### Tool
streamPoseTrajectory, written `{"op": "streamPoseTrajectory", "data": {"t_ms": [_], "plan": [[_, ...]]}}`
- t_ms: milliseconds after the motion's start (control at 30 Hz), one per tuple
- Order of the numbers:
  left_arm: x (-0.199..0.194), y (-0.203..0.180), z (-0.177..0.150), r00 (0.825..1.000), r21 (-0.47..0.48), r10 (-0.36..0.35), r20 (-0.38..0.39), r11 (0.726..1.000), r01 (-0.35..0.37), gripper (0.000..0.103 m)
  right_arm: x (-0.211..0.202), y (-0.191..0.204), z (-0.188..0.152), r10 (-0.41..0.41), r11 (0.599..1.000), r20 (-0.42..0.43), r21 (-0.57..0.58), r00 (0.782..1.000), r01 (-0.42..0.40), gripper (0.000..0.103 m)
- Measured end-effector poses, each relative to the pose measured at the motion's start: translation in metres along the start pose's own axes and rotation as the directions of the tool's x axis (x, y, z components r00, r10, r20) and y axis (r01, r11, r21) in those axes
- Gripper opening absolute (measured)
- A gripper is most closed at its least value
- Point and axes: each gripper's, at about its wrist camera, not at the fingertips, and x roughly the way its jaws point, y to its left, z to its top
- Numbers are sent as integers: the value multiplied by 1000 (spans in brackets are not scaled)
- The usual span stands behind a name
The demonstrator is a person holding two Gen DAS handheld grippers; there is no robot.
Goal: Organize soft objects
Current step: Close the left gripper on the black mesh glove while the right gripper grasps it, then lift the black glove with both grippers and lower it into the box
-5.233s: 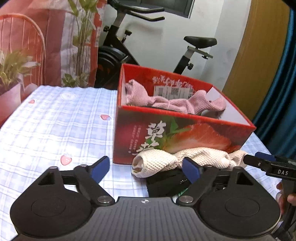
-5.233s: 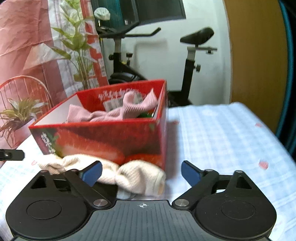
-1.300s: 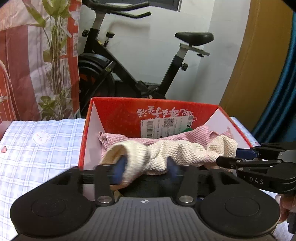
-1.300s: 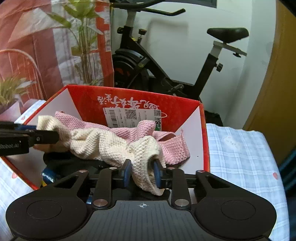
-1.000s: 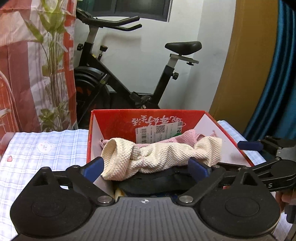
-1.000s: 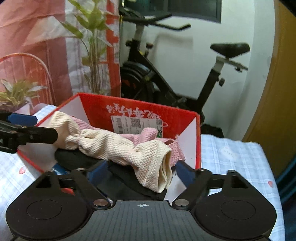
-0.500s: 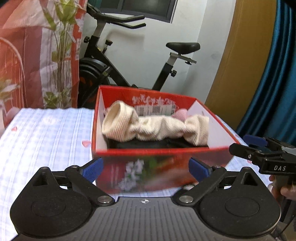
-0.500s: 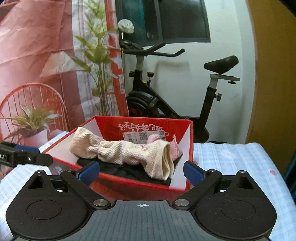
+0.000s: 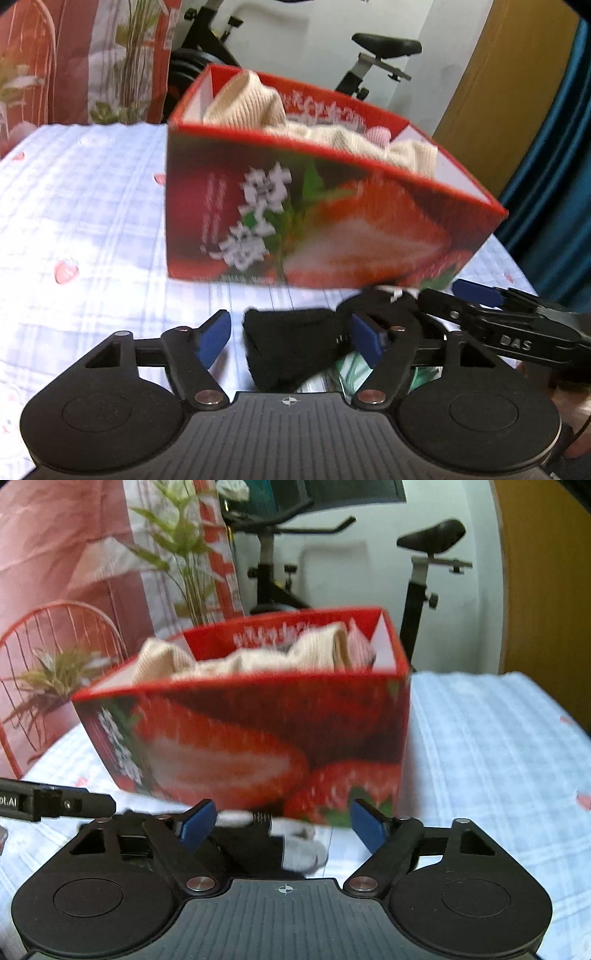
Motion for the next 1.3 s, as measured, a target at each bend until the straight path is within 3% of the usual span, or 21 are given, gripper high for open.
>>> {"op": "streamPoseTrajectory", "data": {"t_ms": [267, 600, 867, 1167, 1300], "plan": [[13, -4, -10, 1000, 6, 7, -17, 1000, -7, 66, 14, 4, -13, -4, 1000, -24, -27, 1000, 3, 71], [18, -4, -16, 1000, -17, -1, -16, 1000, 1, 62, 14, 3, -21, 22, 999, -28, -44, 999, -23, 55], [18, -5, -20, 1000, -9, 1, -2, 1000, -1, 62, 14, 1, -21, 40, 998, -25, -39, 999, -41, 54], [16, -5, -23, 1000, -21, 1, 9, 1000, 0, 61, 11, 1, -22, 91, 994, -18, -66, 996, -92, 37], [15, -6, -24, 1000, -27, -14, 0, 1000, 14, 46, 10, 3, -23, 112, 990, -17, -82, 994, -113, 27]]}}
